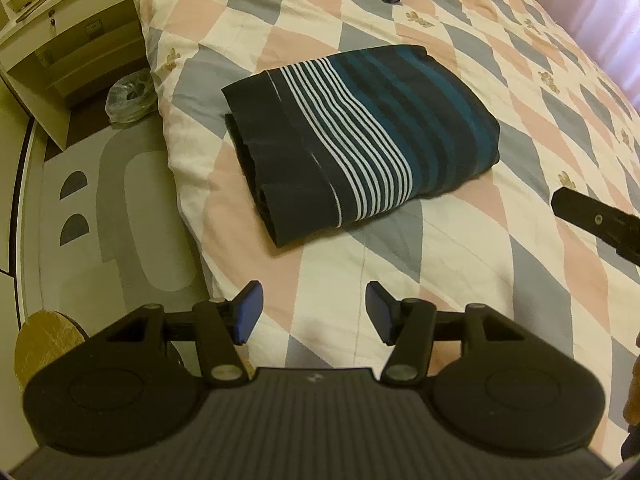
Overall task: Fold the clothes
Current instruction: 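Open both grippers and withdraw them from the folded sweater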
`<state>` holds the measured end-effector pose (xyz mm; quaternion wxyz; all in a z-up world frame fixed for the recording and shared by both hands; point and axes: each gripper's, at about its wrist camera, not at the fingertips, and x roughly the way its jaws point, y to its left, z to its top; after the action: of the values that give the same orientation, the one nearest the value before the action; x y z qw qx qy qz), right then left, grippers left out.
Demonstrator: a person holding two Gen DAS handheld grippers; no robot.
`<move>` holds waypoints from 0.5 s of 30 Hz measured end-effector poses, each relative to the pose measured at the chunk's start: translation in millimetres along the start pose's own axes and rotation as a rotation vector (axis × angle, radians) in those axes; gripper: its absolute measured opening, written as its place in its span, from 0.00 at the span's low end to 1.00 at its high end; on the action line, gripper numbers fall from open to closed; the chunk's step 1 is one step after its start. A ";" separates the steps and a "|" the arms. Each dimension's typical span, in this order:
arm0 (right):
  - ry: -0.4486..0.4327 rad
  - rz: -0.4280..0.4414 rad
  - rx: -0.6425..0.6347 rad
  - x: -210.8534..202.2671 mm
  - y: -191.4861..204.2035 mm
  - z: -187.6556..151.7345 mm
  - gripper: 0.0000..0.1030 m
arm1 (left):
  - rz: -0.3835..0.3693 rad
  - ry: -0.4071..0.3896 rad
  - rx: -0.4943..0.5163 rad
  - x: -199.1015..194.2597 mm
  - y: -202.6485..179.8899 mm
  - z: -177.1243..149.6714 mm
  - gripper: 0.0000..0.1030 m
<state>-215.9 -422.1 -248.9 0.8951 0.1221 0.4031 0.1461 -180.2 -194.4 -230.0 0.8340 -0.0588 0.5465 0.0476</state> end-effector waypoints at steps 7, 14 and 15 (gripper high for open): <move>0.033 -0.001 0.008 11.9 -1.3 -5.3 0.85 | -0.181 0.023 -0.159 14.2 30.1 0.0 0.58; 0.107 0.051 0.044 38.2 -12.4 -15.5 0.85 | -0.530 0.054 -0.652 60.1 121.1 -8.8 0.57; 0.126 0.090 0.066 45.5 -12.8 -18.7 0.85 | -0.546 0.054 -0.693 66.0 129.8 -9.7 0.57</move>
<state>-199.1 -415.7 -296.5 0.8559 0.1600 0.4575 0.1802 -181.3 -66.6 -300.3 0.7325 -0.4786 0.4841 0.0043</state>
